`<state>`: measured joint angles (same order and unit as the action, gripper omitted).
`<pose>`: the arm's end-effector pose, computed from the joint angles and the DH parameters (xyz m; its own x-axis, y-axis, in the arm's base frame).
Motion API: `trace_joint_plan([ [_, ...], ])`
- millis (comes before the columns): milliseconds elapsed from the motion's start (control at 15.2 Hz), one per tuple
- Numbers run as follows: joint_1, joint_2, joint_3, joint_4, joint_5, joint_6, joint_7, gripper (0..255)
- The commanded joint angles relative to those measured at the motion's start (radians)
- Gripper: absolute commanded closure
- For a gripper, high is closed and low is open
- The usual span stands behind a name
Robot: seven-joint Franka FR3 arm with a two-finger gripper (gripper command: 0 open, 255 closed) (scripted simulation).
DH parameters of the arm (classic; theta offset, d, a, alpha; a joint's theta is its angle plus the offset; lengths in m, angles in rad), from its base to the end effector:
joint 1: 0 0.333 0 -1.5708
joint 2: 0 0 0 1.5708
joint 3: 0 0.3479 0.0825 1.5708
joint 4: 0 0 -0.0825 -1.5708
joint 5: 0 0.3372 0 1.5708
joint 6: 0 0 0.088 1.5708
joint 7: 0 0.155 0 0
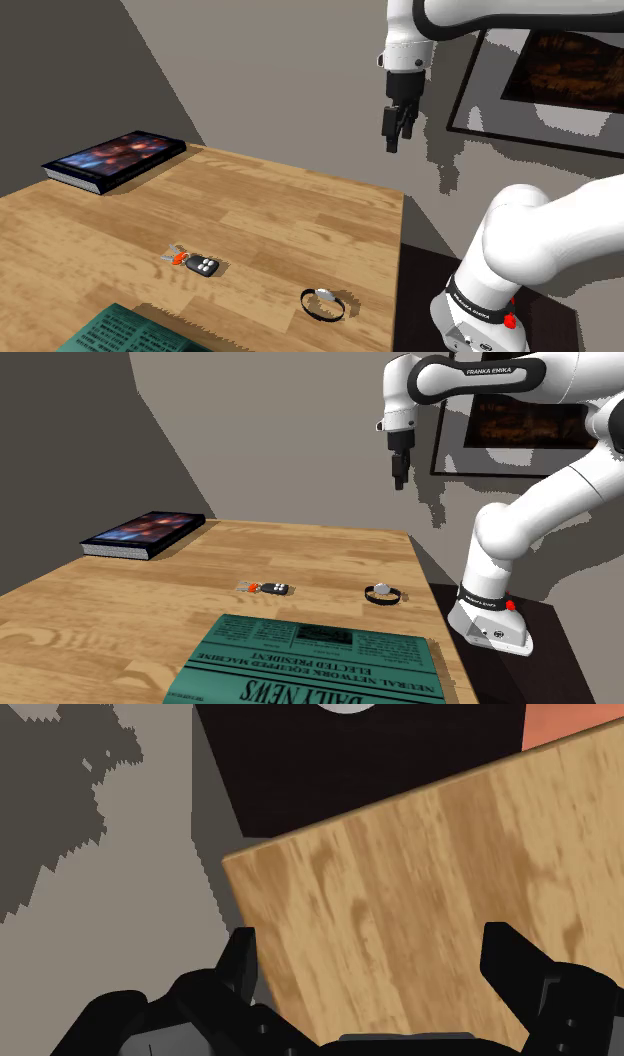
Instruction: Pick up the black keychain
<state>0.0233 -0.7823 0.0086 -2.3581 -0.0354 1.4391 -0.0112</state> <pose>0.2170 0.0019 0.5533 0.9900 0.0348 -0.1366 0.0406 -0.9984 0.0399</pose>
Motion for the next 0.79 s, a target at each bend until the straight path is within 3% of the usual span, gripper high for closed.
trace_joint_plan([
  [0, 0.0, 0.0, 0.0, 0.0, 0.0, 0.0, 0.0, 0],
  [726, 0.071, 0.226, 0.195, 0.059, 0.142, 0.185, 0.212, 0],
])
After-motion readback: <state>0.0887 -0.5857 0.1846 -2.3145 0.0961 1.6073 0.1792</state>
